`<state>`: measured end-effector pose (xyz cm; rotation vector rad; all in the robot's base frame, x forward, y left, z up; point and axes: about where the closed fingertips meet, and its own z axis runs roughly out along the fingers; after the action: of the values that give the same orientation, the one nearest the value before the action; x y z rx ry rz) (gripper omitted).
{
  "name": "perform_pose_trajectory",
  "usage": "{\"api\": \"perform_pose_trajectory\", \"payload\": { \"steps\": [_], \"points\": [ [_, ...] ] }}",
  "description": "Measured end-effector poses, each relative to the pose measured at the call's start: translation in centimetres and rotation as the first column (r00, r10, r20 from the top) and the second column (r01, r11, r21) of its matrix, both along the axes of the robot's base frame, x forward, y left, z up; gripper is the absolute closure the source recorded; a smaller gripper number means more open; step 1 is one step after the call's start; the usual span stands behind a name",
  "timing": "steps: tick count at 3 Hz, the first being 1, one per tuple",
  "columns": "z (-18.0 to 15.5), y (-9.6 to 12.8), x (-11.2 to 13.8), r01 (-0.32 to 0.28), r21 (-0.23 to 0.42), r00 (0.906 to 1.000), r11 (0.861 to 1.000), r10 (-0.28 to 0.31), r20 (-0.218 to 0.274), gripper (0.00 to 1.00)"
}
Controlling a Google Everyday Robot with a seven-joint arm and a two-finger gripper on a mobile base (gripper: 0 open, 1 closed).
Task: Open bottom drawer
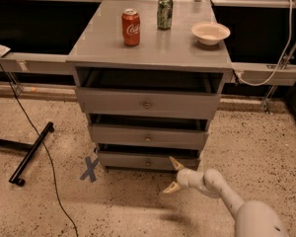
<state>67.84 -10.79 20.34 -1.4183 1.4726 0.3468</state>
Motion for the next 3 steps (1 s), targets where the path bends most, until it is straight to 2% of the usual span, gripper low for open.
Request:
{"api": "perform_pose_trajectory", "payload": {
  "steps": [1, 3],
  "points": [
    [0.2, -0.5, 1.6, 0.008, -0.061, 0.9978, 0.998, -0.004, 0.067, 0.0],
    [-0.6, 0.3, 4.8, -0.009, -0.161, 0.9942, 0.987, 0.026, 0.104, 0.0]
  ]
}}
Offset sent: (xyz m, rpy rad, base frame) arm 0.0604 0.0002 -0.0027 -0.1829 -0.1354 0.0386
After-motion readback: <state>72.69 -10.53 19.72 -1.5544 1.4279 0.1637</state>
